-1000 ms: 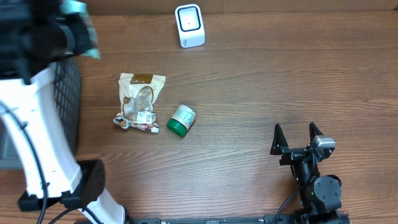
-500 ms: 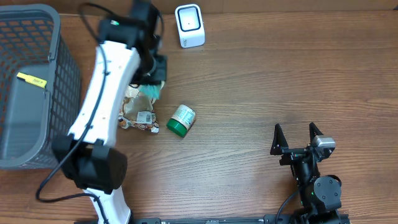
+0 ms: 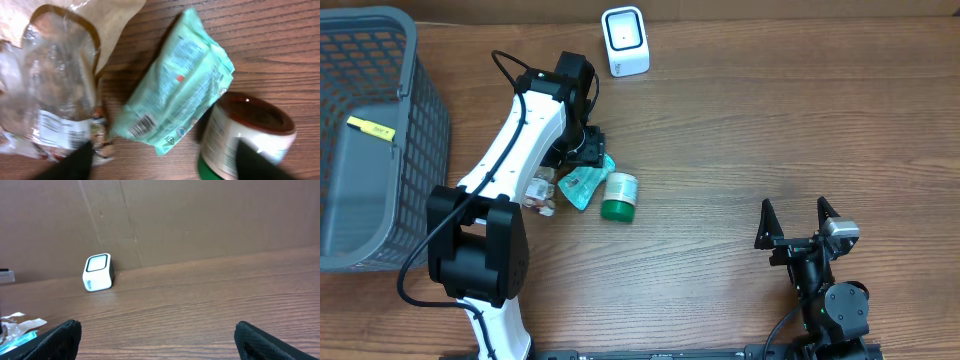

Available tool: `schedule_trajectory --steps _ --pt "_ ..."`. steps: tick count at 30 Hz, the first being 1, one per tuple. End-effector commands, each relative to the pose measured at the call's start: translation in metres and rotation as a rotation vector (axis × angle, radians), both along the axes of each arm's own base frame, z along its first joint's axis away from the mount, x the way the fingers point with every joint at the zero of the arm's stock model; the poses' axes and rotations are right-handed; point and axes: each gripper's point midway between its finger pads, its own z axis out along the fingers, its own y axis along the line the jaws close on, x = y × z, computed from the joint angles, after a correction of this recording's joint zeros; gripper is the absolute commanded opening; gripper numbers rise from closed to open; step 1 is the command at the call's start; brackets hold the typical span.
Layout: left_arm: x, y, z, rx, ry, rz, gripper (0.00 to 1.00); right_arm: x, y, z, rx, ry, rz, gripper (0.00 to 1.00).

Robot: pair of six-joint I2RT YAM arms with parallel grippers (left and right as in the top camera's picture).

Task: Scan the item barcode
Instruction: 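Release the green packet beside the jar and withdraw left gripper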

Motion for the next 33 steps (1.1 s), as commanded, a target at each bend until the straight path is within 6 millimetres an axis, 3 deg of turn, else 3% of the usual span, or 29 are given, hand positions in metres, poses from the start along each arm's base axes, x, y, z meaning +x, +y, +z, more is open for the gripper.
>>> schedule_trajectory --steps 1,3,7,8,11,14,16,19,22,33 --pt "0.004 -0.004 0.016 -0.012 -0.031 0.001 1.0 0.001 -0.002 -0.004 0.004 0.004 -0.015 1.0" --pt "0.01 -0.005 0.036 -0.02 -0.067 0.01 1.0 0.001 -0.002 -0.004 0.004 0.005 -0.015 1.0" --pt "0.021 -0.005 0.105 -0.05 -0.216 0.015 1.0 0.001 -0.002 -0.004 0.004 0.004 -0.015 1.0" --pt "0.023 0.0 0.136 -0.054 -0.287 0.026 1.0 0.001 -0.002 -0.004 0.004 0.004 -0.015 1.0" --pt "0.02 0.015 0.195 -0.056 -0.426 0.079 1.0 0.001 -0.002 -0.004 0.004 0.004 -0.015 1.0" --pt "0.008 0.037 0.247 -0.069 -0.55 0.126 1.0 0.001 -0.002 -0.004 0.004 0.005 -0.015 1.0" --pt "-0.004 0.054 0.272 -0.071 -0.609 0.166 1.0 0.001 -0.002 -0.004 0.004 0.004 -0.015 1.0" --pt "-0.026 0.086 0.293 -0.054 -0.659 0.244 1.0 0.001 -0.002 -0.004 0.004 0.005 -0.015 1.0" --pt "-0.046 0.12 0.301 -0.021 -0.665 0.339 1.0 0.001 -0.002 -0.004 0.004 0.004 -0.015 1.0" --pt "-0.103 0.255 0.285 0.072 -0.576 0.816 1.0 0.001 -0.002 -0.004 0.003 0.004 -0.015 1.0"
